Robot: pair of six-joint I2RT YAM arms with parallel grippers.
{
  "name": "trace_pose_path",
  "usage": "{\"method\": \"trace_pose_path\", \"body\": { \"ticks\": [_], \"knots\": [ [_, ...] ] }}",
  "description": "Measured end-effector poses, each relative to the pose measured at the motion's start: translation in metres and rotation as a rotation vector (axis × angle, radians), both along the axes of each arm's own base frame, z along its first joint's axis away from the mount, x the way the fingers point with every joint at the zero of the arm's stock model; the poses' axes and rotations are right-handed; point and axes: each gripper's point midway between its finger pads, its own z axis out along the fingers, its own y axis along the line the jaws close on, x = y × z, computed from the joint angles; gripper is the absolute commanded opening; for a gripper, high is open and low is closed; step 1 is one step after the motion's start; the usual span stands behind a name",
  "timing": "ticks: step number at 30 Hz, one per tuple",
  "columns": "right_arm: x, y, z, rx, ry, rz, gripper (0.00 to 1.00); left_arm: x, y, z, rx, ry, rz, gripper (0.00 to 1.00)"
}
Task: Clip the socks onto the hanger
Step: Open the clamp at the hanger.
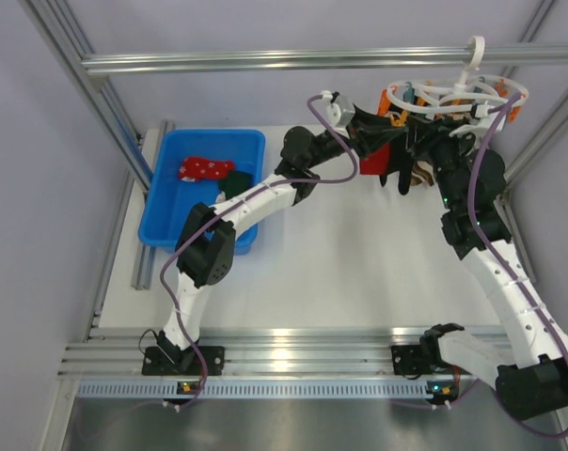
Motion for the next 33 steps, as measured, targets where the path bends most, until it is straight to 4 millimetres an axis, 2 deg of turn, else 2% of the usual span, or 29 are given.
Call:
{"method": "trace_pose_path", "body": {
  "ticks": [4,9,11,17,22,27,33],
  "knots": [
    [-0.011,0.005,0.004,-0.04,-0.013,0.046,0.47,0.001,0.001,0.002,0.019,-0.023,0.02,0.05],
    [-0.031,0.02,0.014,-0.115,-0.062,0.15,0.66,-0.002,0.005,0.007,0.052,-0.046,0.049,0.05],
    [-0.035,0.025,0.016,-0.147,-0.076,0.183,0.66,-0.002,0.007,0.007,0.062,-0.055,0.063,0.05],
    [-0.047,0.039,0.014,-0.238,-0.14,0.274,0.57,-0.004,0.006,0.004,0.083,-0.087,0.084,0.04],
    [-0.058,0.045,0.004,-0.317,-0.214,0.311,0.61,-0.005,0.005,0.003,0.087,-0.119,0.096,0.03],
    [-0.054,0.041,-0.004,-0.345,-0.237,0.292,0.63,-0.006,0.006,-0.001,0.095,-0.14,0.109,0.03],
    [-0.042,0.031,0.002,-0.322,-0.268,0.264,0.63,-0.009,0.008,0.0,0.093,-0.162,0.118,0.03]
  ]
}}
